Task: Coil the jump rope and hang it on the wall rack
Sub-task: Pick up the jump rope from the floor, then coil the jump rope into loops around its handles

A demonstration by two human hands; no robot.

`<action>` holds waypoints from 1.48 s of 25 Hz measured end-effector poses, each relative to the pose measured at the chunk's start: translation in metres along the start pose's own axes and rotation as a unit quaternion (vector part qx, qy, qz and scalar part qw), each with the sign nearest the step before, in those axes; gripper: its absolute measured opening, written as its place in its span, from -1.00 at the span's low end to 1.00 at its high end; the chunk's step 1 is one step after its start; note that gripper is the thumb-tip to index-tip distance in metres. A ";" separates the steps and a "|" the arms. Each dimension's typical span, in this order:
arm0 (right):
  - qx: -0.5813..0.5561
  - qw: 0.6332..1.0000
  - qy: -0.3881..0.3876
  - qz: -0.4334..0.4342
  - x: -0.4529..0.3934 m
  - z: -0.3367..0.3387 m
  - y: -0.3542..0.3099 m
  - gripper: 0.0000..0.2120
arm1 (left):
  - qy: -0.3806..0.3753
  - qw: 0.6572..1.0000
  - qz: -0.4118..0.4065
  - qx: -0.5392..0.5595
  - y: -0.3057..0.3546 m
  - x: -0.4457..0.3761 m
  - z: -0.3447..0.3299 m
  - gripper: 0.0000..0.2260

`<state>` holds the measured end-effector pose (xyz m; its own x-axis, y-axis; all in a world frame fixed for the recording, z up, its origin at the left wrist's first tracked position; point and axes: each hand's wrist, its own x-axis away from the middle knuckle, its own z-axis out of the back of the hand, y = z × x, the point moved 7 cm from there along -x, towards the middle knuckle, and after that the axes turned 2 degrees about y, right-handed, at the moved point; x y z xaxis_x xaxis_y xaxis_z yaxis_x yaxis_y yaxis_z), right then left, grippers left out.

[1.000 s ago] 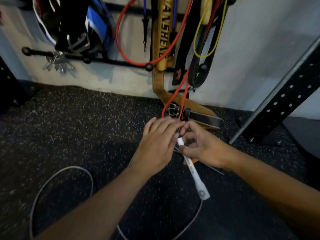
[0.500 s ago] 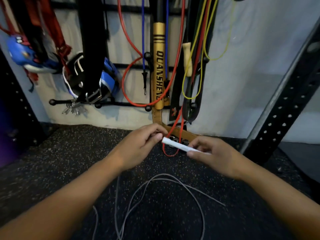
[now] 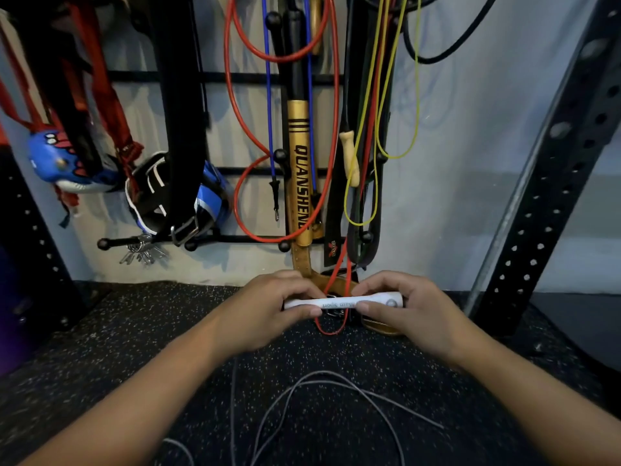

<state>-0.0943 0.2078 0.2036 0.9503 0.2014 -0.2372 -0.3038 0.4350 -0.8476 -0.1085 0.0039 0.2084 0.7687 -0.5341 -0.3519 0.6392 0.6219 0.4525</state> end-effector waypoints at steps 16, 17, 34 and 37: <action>-0.242 0.966 0.054 -0.075 -0.001 -0.002 0.016 -0.58 | 0.054 0.998 0.041 0.015 0.010 -0.015 0.016 -0.84; -0.240 0.966 0.037 -0.086 -0.001 -0.008 0.017 -0.58 | 0.075 0.994 0.057 0.054 0.011 -0.017 0.019 -0.84; -0.254 0.965 -0.035 -0.051 -0.022 -0.066 -0.011 -0.70 | 0.222 0.797 0.187 0.530 0.001 -0.019 0.006 -0.53; -0.089 0.996 -0.010 -0.017 -0.027 -0.035 -0.014 -0.70 | 0.347 0.852 0.245 0.306 -0.002 -0.007 0.030 0.17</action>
<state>-0.1130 0.1657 0.2052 0.9577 0.2075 -0.1994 -0.2534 0.2795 -0.9261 -0.1158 -0.0112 0.2344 0.9040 0.3033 -0.3014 0.2688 0.1451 0.9522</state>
